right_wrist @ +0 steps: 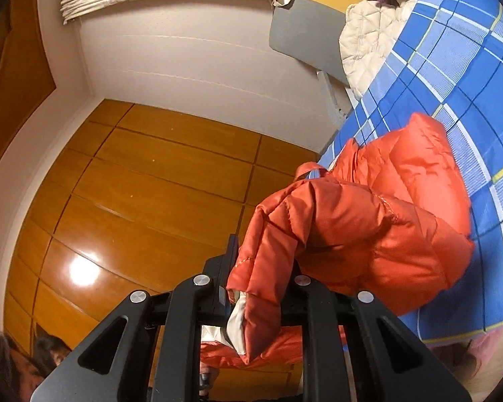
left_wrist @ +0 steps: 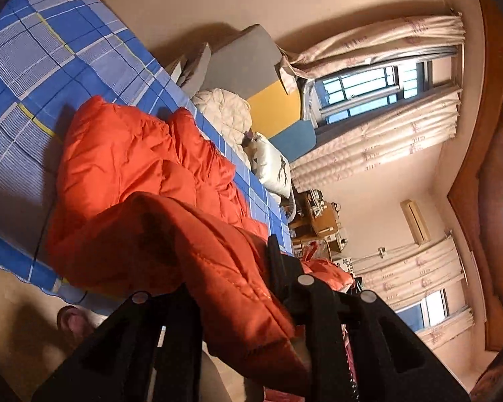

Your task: Fold large clothes

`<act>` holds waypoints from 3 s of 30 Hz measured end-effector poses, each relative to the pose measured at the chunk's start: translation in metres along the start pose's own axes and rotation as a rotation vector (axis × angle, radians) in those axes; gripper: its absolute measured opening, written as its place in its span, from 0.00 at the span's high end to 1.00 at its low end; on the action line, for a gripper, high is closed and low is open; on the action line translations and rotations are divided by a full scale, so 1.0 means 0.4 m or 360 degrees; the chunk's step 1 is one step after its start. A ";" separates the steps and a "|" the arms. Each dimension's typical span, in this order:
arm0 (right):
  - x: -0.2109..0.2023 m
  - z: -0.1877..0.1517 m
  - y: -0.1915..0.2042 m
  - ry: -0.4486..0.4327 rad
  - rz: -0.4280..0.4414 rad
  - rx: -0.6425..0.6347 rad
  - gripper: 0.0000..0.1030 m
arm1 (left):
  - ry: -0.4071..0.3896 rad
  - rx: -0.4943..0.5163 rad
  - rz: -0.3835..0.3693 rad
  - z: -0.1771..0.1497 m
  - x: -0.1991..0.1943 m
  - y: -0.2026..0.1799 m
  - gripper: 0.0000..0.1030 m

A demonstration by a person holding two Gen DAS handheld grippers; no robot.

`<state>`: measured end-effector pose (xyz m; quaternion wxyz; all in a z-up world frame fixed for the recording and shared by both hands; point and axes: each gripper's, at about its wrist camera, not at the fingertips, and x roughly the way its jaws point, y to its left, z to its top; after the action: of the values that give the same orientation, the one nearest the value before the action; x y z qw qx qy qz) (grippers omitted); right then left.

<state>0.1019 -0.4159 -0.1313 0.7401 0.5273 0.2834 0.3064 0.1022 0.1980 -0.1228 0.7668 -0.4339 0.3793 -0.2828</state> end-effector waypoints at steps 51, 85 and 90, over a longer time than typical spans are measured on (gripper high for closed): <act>0.330 0.104 0.001 0.0043 -0.1069 -0.0583 0.30 | -0.0141 0.0260 0.0570 0.124 0.280 0.026 0.03; 0.574 0.094 -0.182 0.0043 -0.1793 -0.1093 0.93 | 0.0120 0.0772 0.1133 0.139 0.658 0.020 0.25; 0.577 0.085 -0.179 0.0053 -0.1785 -0.1132 0.91 | 0.0077 0.0764 0.1065 0.147 0.609 0.029 0.23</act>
<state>0.2884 -0.2812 -0.2122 0.9119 0.0186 0.4079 -0.0421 0.2865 0.0440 -0.1953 0.8866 -0.0887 0.4408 -0.1084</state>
